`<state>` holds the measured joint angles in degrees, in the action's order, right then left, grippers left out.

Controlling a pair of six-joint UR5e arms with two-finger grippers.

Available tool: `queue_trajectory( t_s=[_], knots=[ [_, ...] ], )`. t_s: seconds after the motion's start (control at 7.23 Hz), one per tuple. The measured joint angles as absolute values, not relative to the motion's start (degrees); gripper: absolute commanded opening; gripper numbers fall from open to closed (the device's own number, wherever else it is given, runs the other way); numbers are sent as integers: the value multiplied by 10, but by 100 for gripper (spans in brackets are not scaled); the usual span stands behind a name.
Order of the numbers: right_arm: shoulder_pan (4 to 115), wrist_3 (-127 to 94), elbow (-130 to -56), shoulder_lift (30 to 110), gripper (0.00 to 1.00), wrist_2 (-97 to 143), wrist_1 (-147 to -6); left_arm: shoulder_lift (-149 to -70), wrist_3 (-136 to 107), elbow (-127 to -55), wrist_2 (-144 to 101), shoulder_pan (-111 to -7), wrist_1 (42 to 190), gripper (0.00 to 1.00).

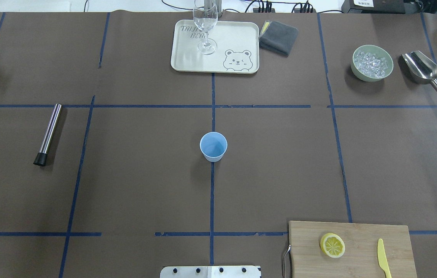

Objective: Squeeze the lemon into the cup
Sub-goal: 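Move the right gripper toward the wooden cutting board with the lemon slice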

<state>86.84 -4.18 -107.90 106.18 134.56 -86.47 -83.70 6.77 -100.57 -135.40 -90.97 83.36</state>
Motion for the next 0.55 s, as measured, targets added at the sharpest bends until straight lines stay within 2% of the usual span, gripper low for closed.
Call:
queue_trajectory(
  t_s=[0.55],
  knots=[
    [868,-41,-1081,1061,100,1344,-865,-840,68,-1005,-1351,-910,835,100]
  ],
)
